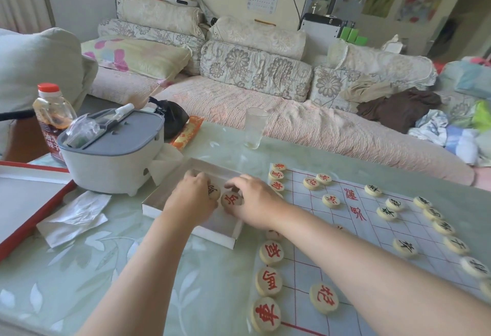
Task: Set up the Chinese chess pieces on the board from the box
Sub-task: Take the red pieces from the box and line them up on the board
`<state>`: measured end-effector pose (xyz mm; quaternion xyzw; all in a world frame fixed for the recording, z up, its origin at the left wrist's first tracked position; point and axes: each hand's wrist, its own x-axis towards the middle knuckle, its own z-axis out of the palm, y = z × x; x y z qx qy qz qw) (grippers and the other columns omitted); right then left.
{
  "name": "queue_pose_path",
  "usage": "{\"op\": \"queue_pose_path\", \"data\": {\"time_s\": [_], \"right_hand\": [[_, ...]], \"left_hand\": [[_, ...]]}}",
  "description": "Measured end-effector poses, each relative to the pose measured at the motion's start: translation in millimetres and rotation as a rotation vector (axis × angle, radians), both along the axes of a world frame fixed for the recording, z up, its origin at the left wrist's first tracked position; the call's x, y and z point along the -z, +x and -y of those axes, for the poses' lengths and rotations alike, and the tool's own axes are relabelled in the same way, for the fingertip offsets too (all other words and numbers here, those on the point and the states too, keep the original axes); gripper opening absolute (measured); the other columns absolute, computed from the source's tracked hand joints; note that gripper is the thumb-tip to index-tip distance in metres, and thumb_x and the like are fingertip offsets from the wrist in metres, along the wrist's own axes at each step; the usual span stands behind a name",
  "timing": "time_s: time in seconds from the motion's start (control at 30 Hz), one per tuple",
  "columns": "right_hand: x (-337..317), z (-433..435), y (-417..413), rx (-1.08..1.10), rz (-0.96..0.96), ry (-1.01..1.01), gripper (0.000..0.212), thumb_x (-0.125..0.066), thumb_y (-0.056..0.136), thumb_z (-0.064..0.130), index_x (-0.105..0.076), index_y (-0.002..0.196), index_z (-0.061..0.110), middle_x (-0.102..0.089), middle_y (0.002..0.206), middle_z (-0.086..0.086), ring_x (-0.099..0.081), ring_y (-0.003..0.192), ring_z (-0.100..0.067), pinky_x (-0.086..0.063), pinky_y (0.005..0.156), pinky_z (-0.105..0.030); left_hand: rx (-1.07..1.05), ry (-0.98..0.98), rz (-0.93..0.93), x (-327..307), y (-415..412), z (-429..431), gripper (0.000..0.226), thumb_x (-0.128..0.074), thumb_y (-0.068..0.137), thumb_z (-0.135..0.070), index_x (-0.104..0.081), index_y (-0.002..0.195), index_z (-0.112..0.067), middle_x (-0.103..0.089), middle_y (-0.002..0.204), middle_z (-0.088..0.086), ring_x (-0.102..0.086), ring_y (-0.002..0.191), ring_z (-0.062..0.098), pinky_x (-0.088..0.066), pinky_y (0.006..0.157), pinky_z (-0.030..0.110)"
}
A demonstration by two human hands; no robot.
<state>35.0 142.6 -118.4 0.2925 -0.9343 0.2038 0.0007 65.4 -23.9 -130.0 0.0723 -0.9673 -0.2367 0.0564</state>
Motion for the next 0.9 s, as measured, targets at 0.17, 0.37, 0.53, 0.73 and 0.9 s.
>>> {"op": "queue_pose_path", "data": {"time_s": [0.17, 0.37, 0.53, 0.73, 0.9], "right_hand": [[-15, -50, 12, 0.076, 0.011, -0.101, 0.046, -0.069, 0.090, 0.039, -0.059, 0.131, 0.021, -0.055, 0.126, 0.003, -0.054, 0.116, -0.014, -0.042, 0.098, -0.027], [-21, -140, 28, 0.219, -0.008, -0.069, 0.040, -0.067, 0.091, 0.040, -0.061, 0.126, 0.022, -0.051, 0.119, 0.008, -0.048, 0.102, -0.008, -0.032, 0.084, -0.019], [-20, -207, 48, 0.342, 0.057, -0.071, 0.040, -0.065, 0.092, 0.040, -0.058, 0.129, 0.026, -0.052, 0.125, 0.010, -0.049, 0.107, -0.004, -0.032, 0.090, -0.016], [-19, -246, 87, 0.344, 0.173, -0.113, 0.038, -0.074, 0.081, 0.041, -0.063, 0.116, 0.034, -0.060, 0.113, 0.015, -0.059, 0.093, 0.000, -0.046, 0.080, -0.017], [-21, -239, 125, 0.195, 0.296, -0.022, 0.041, -0.082, 0.074, 0.039, -0.067, 0.111, 0.032, -0.062, 0.106, 0.018, -0.062, 0.092, 0.001, -0.050, 0.080, -0.017]], "left_hand": [[0.076, 0.120, -0.099, -12, 5, -42, 0.040, -0.058, 0.083, -0.022, -0.052, 0.123, -0.017, -0.047, 0.120, 0.003, -0.051, 0.104, 0.022, -0.043, 0.084, 0.027], [0.234, 0.137, -0.123, -25, 15, -102, 0.045, -0.067, 0.079, -0.025, -0.056, 0.122, -0.019, -0.052, 0.111, 0.001, -0.051, 0.099, 0.018, -0.039, 0.081, 0.024], [0.381, 0.097, -0.016, -27, 20, -154, 0.054, -0.077, 0.073, -0.033, -0.055, 0.121, -0.023, -0.056, 0.115, -0.003, -0.050, 0.094, 0.015, -0.040, 0.078, 0.024], [0.517, 0.002, 0.071, -25, 30, -194, 0.044, -0.066, 0.078, -0.028, -0.055, 0.121, -0.031, -0.055, 0.116, -0.010, -0.053, 0.101, 0.014, -0.047, 0.084, 0.027], [0.549, -0.051, 0.096, -19, 42, -195, 0.043, -0.065, 0.076, -0.022, -0.055, 0.117, -0.032, -0.054, 0.113, -0.009, -0.056, 0.102, 0.015, -0.051, 0.085, 0.029]]}}
